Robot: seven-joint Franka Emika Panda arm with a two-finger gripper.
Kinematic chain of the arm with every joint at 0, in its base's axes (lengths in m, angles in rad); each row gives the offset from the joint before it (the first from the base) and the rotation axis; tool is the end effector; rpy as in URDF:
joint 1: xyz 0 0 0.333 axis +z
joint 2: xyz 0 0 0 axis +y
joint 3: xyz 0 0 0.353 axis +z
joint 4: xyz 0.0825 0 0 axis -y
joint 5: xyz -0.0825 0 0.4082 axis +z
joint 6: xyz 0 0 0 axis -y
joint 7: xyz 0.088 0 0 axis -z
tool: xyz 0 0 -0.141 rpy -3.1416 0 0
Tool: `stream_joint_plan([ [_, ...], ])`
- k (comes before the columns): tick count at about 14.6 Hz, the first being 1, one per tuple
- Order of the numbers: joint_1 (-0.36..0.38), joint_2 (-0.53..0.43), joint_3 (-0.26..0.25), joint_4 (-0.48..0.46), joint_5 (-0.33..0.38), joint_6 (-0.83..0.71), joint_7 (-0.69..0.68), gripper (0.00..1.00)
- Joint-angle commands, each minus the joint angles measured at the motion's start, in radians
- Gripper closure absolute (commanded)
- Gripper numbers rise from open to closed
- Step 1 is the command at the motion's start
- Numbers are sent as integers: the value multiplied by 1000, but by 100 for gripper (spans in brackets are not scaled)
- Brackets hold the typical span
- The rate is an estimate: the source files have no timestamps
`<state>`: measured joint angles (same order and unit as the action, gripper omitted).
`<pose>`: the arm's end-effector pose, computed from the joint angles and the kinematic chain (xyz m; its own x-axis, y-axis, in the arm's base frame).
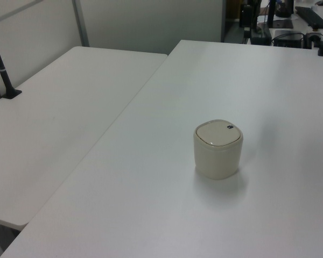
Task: Open the trash bin
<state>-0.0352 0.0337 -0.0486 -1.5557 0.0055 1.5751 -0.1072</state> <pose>0.5880 -0.0481 0.6157 0.9996 0.0234 -0.0138 0.0233 -0.9997 -0.0054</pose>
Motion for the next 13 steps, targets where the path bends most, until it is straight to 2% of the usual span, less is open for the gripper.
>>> stream_joint_plan([
  [1, 12, -11, -13, -1, -12, -24, 21, 0],
  [13, 17, -11, -13, -3, -5, -63, 26, 0],
])
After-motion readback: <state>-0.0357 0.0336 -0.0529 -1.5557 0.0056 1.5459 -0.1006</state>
